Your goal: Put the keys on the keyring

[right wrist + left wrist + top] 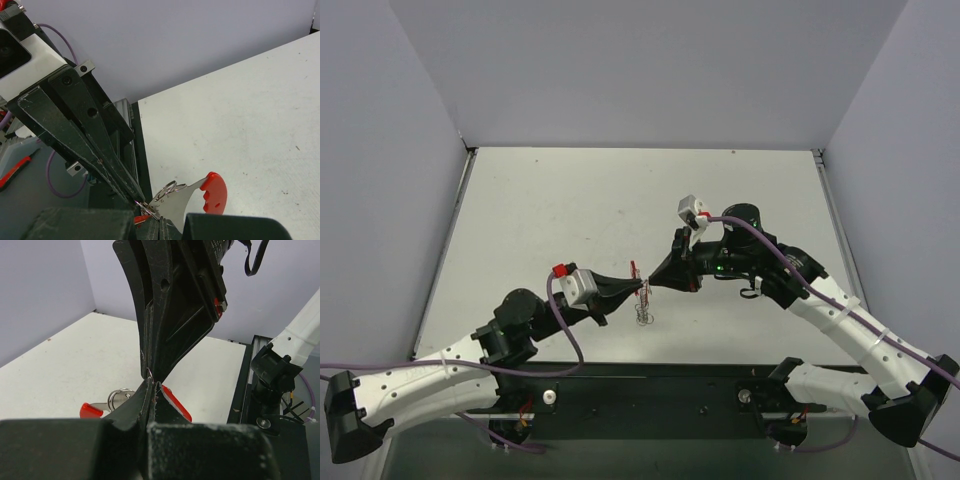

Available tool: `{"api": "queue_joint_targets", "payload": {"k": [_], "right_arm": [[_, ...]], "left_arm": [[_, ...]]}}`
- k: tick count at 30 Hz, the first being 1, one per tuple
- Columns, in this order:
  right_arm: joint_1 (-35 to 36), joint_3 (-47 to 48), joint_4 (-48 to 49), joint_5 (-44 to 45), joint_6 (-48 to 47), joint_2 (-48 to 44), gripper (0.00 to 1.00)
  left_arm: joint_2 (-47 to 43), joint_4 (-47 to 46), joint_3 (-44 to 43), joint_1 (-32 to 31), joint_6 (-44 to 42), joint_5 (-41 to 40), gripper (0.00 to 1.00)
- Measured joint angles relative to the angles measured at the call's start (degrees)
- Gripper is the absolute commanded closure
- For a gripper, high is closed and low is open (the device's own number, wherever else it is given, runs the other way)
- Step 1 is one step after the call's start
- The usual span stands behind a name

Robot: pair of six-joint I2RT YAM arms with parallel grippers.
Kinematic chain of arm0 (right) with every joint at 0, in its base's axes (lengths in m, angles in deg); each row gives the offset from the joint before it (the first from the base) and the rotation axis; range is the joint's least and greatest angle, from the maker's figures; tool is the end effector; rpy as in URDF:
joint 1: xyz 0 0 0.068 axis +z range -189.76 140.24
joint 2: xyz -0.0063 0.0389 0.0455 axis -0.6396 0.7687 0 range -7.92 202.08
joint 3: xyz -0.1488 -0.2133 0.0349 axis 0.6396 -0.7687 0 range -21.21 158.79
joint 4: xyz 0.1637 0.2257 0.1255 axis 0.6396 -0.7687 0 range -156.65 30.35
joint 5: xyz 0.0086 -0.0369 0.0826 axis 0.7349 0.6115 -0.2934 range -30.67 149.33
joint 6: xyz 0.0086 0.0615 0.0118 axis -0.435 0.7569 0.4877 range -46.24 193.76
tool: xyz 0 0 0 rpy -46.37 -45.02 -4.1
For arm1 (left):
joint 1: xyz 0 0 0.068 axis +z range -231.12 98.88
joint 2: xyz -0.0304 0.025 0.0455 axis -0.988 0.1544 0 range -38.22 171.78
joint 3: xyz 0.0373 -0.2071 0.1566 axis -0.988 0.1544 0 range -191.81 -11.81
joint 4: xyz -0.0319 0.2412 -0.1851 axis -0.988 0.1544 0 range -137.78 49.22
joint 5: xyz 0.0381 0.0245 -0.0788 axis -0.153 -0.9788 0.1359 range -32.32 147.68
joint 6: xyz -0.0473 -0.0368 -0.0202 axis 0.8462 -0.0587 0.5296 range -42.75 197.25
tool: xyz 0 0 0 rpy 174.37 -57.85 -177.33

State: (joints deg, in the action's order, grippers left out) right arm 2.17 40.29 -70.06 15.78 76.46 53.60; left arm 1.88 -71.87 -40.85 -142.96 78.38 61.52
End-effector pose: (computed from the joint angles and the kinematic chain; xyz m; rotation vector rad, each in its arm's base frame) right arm 0.1996 0.2244 0.3763 -1.1495 1.4708 1.2145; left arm 0.1120 -0.2163 0.3070 0.7636 1.1863 -0.9661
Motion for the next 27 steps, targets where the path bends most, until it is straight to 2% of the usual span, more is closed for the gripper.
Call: {"api": "queue_joint_targets", "payload": {"k": [27], "right_arm": [[-0.2,-0.2,0.2,-2.5,1.7,1.0,1.00]], "left_arm": [[-1.7,2.5,0.0,0.1,1.7,3.1,1.00]]}}
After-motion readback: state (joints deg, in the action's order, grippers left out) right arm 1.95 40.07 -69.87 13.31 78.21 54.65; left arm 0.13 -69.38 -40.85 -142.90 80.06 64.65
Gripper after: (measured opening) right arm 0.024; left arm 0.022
